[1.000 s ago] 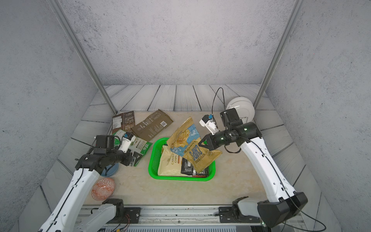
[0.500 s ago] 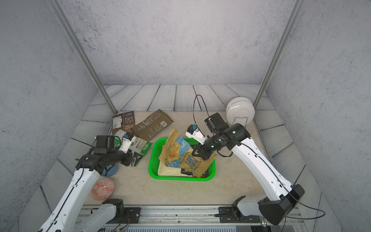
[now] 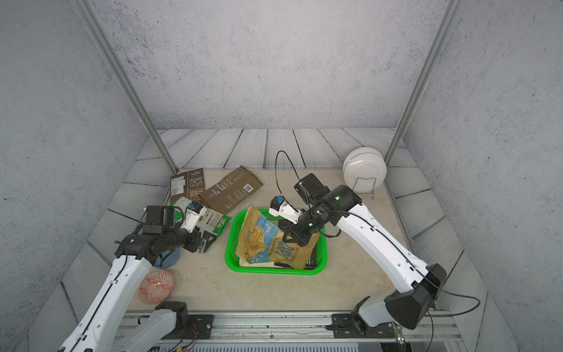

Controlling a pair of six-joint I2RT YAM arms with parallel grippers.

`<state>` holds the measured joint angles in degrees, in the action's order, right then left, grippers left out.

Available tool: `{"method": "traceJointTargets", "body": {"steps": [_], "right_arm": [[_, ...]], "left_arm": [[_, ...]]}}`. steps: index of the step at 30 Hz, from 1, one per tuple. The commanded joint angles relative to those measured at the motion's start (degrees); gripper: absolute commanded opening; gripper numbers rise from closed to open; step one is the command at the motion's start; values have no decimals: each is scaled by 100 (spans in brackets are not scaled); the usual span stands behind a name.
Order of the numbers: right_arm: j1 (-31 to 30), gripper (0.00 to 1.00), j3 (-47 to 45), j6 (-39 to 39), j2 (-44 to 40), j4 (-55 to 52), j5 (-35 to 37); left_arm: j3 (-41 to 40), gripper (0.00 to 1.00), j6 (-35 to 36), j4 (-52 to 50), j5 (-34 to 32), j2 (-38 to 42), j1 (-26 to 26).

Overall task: Put the potato chips into the basket
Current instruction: Place the potato chip in the basket.

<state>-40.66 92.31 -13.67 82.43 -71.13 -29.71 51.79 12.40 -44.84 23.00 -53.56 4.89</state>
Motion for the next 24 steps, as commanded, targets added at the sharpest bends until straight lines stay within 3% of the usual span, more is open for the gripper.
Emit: {"method": "traceJointTargets", "body": {"steps": [1,7,13,14,17,24], "right_arm": [[-104,4,253,-126,198,-15,-10],[-213,5,516,-249,683,-15,-34],[-235,14,776,-356,1167,117,215],[-231,19,800,-377,1221,163,328],[-238,43,929,-333,1364,306,893],[-232,58,1193,581,1180,995,2998]], "left_arm": [[-62,87,8,-42,73,56,-56],[-57,87,13,-44,61,40,-53],[-54,87,16,-47,62,21,-50],[-62,87,11,-51,59,21,-57],[-56,87,13,-51,63,38,-61],[-58,87,14,-47,46,32,-52]]}}
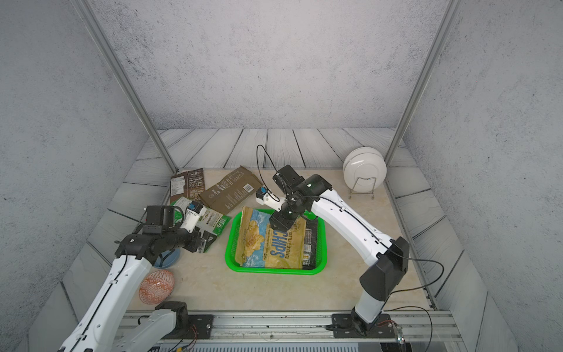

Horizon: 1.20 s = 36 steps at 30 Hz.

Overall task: Put the potato chips into the basket
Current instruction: Place the potato chip in the basket.

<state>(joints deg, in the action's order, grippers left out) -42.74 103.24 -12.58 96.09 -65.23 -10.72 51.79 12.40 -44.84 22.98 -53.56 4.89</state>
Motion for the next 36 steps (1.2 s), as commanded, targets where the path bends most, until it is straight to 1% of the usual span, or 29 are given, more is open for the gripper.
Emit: {"method": "traceJointTargets", "body": {"steps": [1,2,4,5,6,9,12,16,18,19,22,24,28,31,36], "right_arm": [[-20,59,32,638,-313,530,1227],[-24,60,-76,813,-482,652,1257],[-24,62,-438,1158,-861,991,934],[-24,63,-753,1309,-1097,1300,590],[-24,65,-1127,1508,-1341,1623,142],[-24,67,-1926,2232,-1714,2392,-847],[-37,67,-2405,2816,-1714,2869,-1265],[-58,67,-2643,3262,-1446,3386,-1396],[-98,67,-2547,3374,-1205,3385,-1310],[-97,67,-2468,3408,-1094,3244,-1122],[-94,67,-2375,3541,-959,2750,-103],[-92,66,-2650,3717,-1089,2699,461],[-57,65,-3660,4128,-1701,2973,1238],[-42,66,-4332,4323,-2043,3244,1450],[-24,66,-4834,4568,-2218,3330,1594]], "left_arm": [[-63,87,15,-45,42,32,-58],[-64,87,13,-48,48,38,-62],[-64,87,12,-42,48,36,-55],[-64,87,9,-42,48,34,-58],[-64,87,3,-42,42,42,-58],[-57,87,-1,-44,59,39,-58],[-64,87,1,-47,46,41,-55],[-64,87,1,-34,24,19,-49],[-64,87,2,-33,0,4,-58],[-64,87,-1,-26,-20,13,-58],[-81,87,3,-8,-55,18,-56],[-87,87,-5,-7,-61,7,-58],[-81,87,-4,-7,-39,16,-53],[-87,87,-1,-7,-25,25,-55],[-85,87,-1,-3,-55,54,-55]]}}
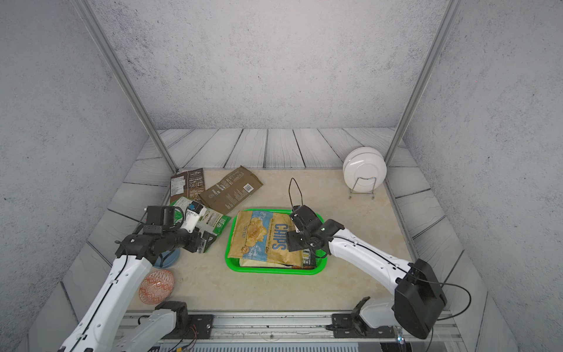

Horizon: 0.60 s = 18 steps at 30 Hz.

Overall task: Put the potato chips into the basket
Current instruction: Place the potato chip in the basket.

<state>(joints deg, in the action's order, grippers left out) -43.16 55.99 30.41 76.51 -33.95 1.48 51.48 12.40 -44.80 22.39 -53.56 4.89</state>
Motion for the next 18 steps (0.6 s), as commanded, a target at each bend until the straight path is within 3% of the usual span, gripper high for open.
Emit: {"method": "traceJointTargets", "body": {"steps": [1,4,8,18], "right_arm": [[18,66,-181,297,-262,256,351],[20,65,-323,374,-146,516,65],[25,49,-275,400,243,578,-165],[62,44,-470,396,481,732,48]], "left_arm": [[-61,87,-1,-3,11,64,-53],[-61,87,-1,-3,19,56,-53],[-61,87,2,-3,3,39,-57],[-64,87,-1,7,9,53,-58]]}}
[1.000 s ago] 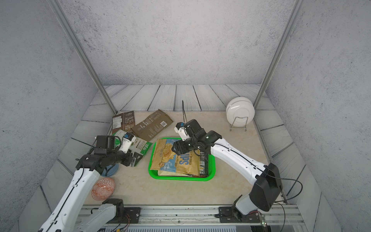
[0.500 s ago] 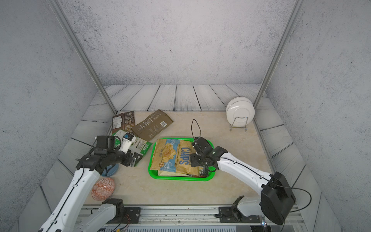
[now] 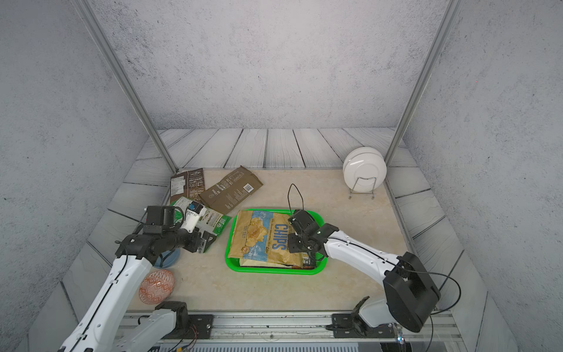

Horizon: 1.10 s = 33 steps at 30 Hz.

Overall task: Put the potato chips into the basket
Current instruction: Place the potato chip in the basket.

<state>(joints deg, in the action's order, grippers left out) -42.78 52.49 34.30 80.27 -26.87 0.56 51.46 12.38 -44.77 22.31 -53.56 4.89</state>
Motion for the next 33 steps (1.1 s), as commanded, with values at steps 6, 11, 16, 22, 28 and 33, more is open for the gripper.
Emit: {"method": "traceJointTargets", "body": {"steps": [6,11,16,22,28,33], "right_arm": [[36,49,-134,-98,299,-11,261],[35,35,-185,-108,426,89,243],[42,18,-230,-126,339,139,260],[42,0,-132,-278,-35,-225,626],[42,0,79,-513,-516,-816,1086],[34,0,265,-708,-686,-1344,1394]], "left_arm": [[-62,87,8,1,18,72,-53],[-66,87,10,-1,19,65,-56],[-58,87,14,-5,19,62,-55],[-57,87,4,-9,19,81,-58],[-60,87,5,-5,28,67,-56],[-59,87,7,-5,33,65,-58]]}}
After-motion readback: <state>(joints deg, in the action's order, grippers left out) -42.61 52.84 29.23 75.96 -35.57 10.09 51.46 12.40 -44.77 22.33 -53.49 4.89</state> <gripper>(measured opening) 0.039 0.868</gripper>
